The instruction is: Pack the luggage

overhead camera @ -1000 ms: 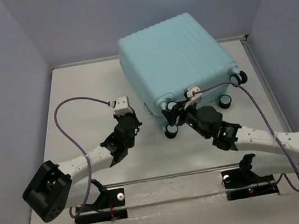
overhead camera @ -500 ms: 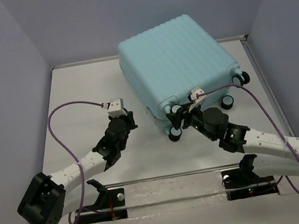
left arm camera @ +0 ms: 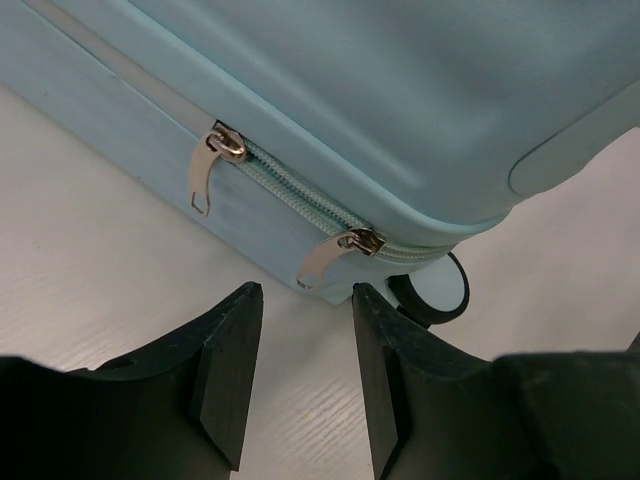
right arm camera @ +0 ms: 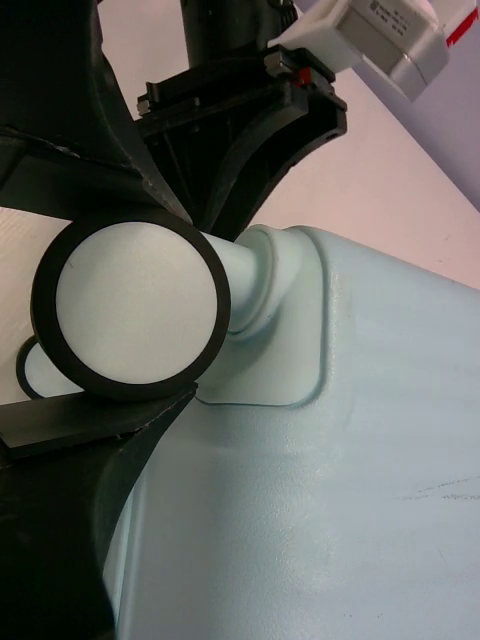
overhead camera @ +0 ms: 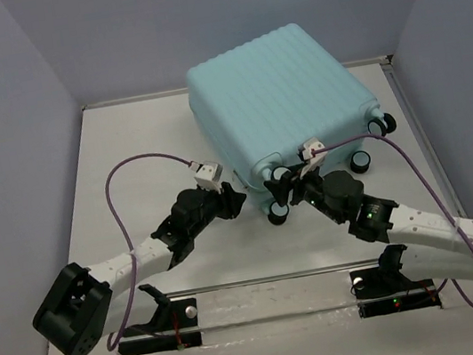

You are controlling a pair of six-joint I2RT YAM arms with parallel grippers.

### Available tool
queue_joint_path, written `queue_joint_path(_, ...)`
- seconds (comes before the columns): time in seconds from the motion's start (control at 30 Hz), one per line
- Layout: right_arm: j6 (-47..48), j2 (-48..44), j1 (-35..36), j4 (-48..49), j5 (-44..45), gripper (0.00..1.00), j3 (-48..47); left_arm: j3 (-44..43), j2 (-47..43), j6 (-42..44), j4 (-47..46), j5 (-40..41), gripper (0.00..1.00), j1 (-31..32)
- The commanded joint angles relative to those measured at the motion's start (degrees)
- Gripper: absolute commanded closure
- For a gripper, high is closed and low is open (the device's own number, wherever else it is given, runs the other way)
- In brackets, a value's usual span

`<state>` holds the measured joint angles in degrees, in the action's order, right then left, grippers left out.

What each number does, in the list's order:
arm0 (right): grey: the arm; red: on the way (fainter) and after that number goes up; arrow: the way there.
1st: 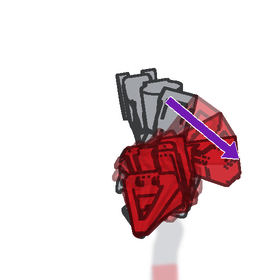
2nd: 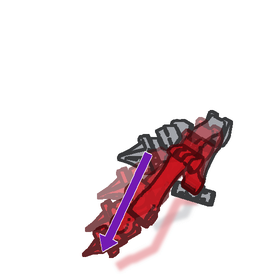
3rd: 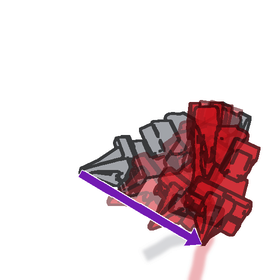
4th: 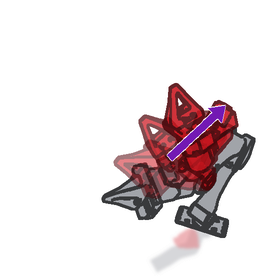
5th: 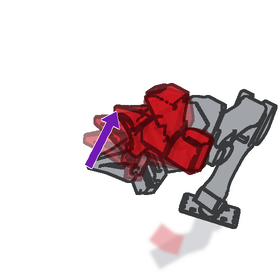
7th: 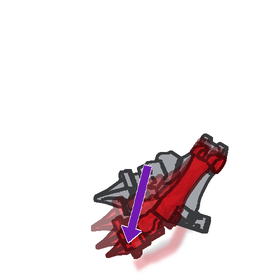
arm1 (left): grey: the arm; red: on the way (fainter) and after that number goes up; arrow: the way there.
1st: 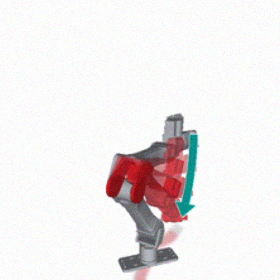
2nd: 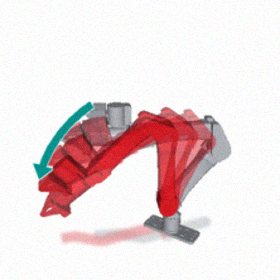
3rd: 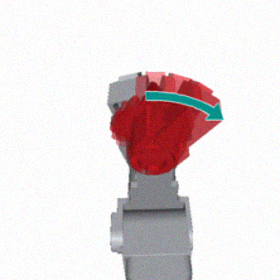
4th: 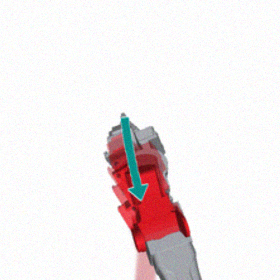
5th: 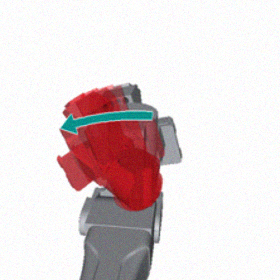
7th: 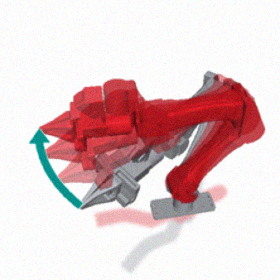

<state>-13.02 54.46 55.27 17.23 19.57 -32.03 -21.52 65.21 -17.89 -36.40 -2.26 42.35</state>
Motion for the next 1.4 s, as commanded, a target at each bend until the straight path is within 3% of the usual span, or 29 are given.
queue_joint_path(0.0, 0.27, -5.85, 1.42, 1.84, 1.17, 0.93, -2.07, -4.75, 4.56, 2.77, -4.9, -7.31, 0.48, 0.19)
queue_joint_path(0.3, 0.27, -10.34, 1.42, -2.29, 2.84, 0.93, -0.23, -8.98, 9.93, 5.06, -7.1, -9.25, 0.5, 0.28)
queue_joint_path(0.4, 0.27, -10.95, 1.42, -2.99, 3.01, 0.93, -0.4, -10.82, 11.34, 5.58, -7.63, -10.74, 0.57, 0.19)
queue_joint_path(0.5, 0.27, -11.21, 1.42, -3.17, 2.58, 0.93, -0.49, -11.44, 11.78, 5.67, -7.98, -10.66, 0.68, 0.19)
queue_joint_path(0.53, 0.18, -11.21, 1.42, -3.17, 2.4, 0.93, -0.4, -11.53, 11.78, 5.33, -8.33, -10.57, 0.82, 0.19)
queue_joint_path(0.57, 0.1, -11.04, 1.42, -3.17, 2.14, 0.93, -0.4, -11.53, 11.87, 5.15, -8.77, -10.13, 0.88, 0.19)
queue_joint_path(0.6, 0.01, -11.04, 1.42, -3.17, 1.7, 0.93, -0.31, -11.62, 11.78, 4.88, -8.77, -7.87, 0.94, 0.37)
queue_joint_path(0.67, -0.08, -11.04, 1.42, -3.17, 1.43, 0.93, -0.05, -11.35, 11.52, 4.18, -8.51, -4.0, 0.94, 0.37)
queue_joint_path(0.8, -0.43, -12.62, 1.42, -3.79, 0.38, 0.93, 0.65, -11.0, 9.94, 3.13, -3.86, 13.37, 0.94, 0.37)
queue_joint_path(0.9, -0.78, -13.67, 1.42, -4.14, -0.32, 0.93, 1.36, -12.14, 10.55, 2.51, -0.09, 21.21, 0.94, 0.02)
queue_joint_path(1.07, -1.49, -14.38, 1.42, -4.4, -1.99, 0.93, 1.71, -14.07, 12.31, -0.03, 3.79, 30.72, 0.94, -1.03)
queue_joint_path(1.13, -1.57, -13.5, 1.42, -4.4, -2.78, 0.93, 1.36, -13.9, 11.52, -0.83, 4.23, 30.13, 0.94, -1.21)
queue_joint_path(1.2, -1.66, -12.1, 1.42, -4.23, -4.89, 0.93, 0.31, -12.76, 7.58, -1.71, 4.06, 30.56, 0.88, -0.51)
queue_joint_path(1.23, -1.66, -10.01, 1.42, -3.88, -6.03, 0.93, -0.22, -11.02, 5.65, -3.1, 4.49, 30.91, 0.68, -0.34)
queue_joint_path(1.3, -2.01, -7.54, 1.95, -2.65, -9.02, 0.93, -1.63, -8.46, -3.13, -4.6, 5.81, 31.44, 0.49, 0.63)
queue_joint_path(1.33, -2.36, -6.3, 1.95, -1.51, -9.98, 0.93, -1.98, -8.19, -6.29, -6.26, 7.03, 31.79, 0.31, 0.98)
queue_joint_path(1.37, -2.37, -3.51, 2.47, 0.76, -10.78, 0.93, -2.5, -8.19, -12.85, -7.24, 11.14, 32.32, 0.26, 0.98)
